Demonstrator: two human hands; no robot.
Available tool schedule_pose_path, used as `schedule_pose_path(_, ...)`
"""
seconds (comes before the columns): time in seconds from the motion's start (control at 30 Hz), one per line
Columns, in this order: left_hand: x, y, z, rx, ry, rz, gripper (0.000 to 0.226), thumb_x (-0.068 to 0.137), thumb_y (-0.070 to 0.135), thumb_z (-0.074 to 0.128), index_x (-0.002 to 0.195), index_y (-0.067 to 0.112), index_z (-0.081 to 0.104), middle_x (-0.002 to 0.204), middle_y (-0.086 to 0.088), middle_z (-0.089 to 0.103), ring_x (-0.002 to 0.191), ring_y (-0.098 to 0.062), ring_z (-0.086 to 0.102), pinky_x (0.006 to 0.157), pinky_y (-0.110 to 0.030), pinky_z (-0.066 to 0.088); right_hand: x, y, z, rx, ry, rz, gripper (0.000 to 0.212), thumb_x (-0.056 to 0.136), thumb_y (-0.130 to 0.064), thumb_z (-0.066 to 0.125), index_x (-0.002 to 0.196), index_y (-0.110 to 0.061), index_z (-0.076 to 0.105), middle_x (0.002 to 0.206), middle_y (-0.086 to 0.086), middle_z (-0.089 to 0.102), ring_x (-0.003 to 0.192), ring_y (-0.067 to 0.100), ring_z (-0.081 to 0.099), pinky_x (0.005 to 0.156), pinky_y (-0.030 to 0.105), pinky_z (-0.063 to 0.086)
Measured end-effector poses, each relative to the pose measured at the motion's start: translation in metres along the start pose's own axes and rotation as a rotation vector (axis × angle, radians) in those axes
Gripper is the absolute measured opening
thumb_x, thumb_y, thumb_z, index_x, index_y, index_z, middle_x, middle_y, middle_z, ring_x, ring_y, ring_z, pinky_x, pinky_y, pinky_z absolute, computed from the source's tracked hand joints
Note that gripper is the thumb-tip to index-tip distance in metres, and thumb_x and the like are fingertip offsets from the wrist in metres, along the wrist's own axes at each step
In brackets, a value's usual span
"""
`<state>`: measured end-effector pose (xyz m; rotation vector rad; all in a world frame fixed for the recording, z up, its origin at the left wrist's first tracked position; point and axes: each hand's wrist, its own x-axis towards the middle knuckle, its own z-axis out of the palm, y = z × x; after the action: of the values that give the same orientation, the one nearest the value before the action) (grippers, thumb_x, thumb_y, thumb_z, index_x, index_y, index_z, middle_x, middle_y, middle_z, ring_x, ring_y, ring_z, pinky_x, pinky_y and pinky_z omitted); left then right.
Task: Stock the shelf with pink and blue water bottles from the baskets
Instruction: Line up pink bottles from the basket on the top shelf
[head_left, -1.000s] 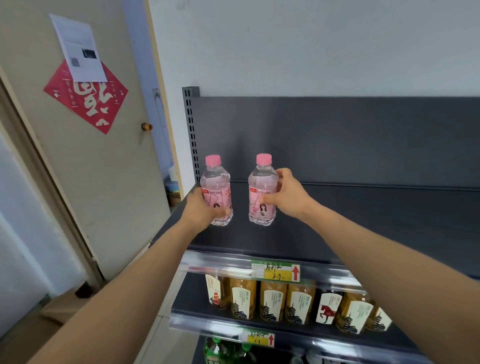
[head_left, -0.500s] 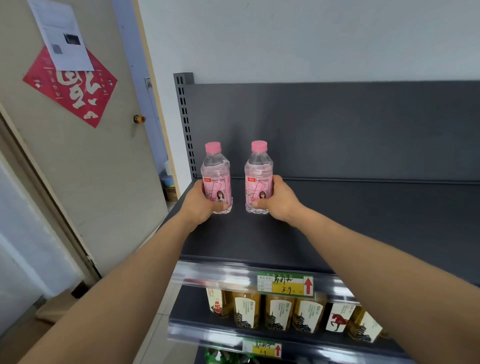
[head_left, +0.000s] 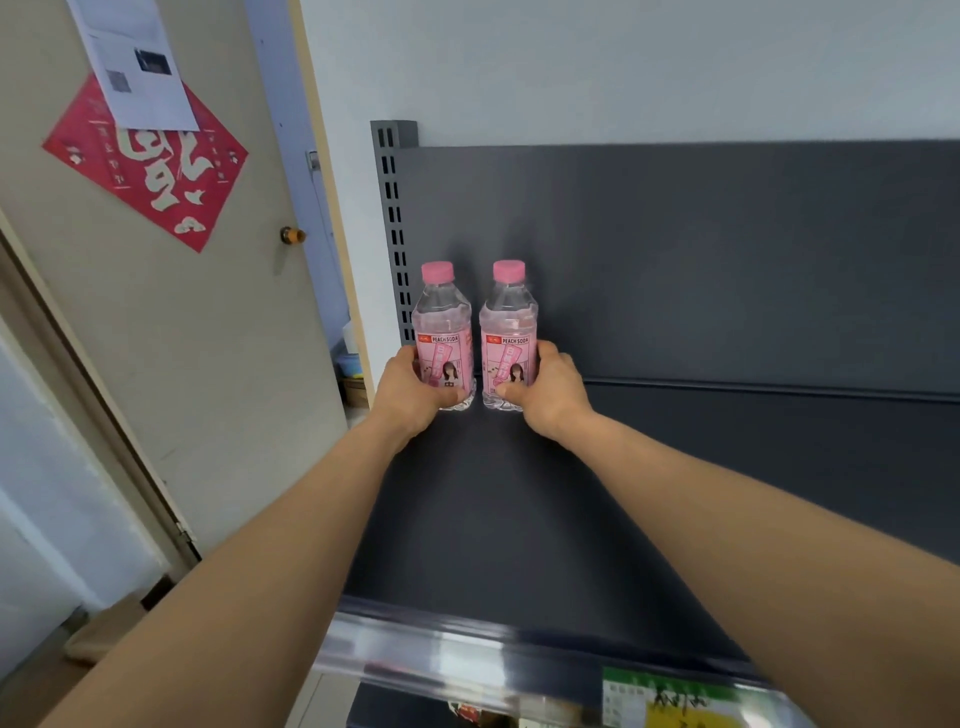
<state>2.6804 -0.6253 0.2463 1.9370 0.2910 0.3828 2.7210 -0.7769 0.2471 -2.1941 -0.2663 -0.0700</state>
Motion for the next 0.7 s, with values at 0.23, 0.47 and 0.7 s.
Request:
schedule_pose_path(0.23, 0.027, -0.010, 0.010, 0.016, 0.057, 0.012, 0.049, 0.073, 0.006, 0.078, 0.116, 0.008, 0.054, 0.102, -0.001, 0.061, 0.091, -0.016, 0.058, 0.085, -0.027, 0.046, 0.023, 0.004, 0.016, -0.100, 0.044, 0.028, 0.040, 0.086, -0.025, 0.067, 0.119, -0.009, 0.052, 0.120, 0.012, 0.057, 0.107, 0.028, 0.057, 0.090, 0.036, 0.047)
schedule_pose_path(0.47, 0.029, -0.012, 0.010, 0.047, 0.039, -0.045, 0.053, 0.072, 0.001, 0.077, 0.119, 0.008, 0.055, 0.112, -0.006, 0.065, 0.103, -0.024, 0.061, 0.095, -0.035, 0.048, 0.024, 0.002, 0.014, -0.119, 0.022, 0.054, 0.037, 0.084, -0.024, 0.069, 0.113, -0.006, 0.055, 0.115, 0.011, 0.063, 0.105, 0.028, 0.059, 0.084, 0.034, 0.048)
schedule_pose_path(0.7, -0.005, 0.007, 0.002, 0.154, 0.103, -0.080, 0.039, 0.081, 0.002, 0.067, 0.115, 0.005, 0.051, 0.103, -0.009, 0.058, 0.088, -0.020, 0.054, 0.071, -0.028, 0.046, -0.015, 0.000, -0.025, -0.151, -0.067, -0.023, 0.038, 0.089, -0.013, 0.061, 0.124, -0.005, 0.052, 0.119, 0.012, 0.060, 0.107, 0.025, 0.057, 0.088, 0.030, 0.046)
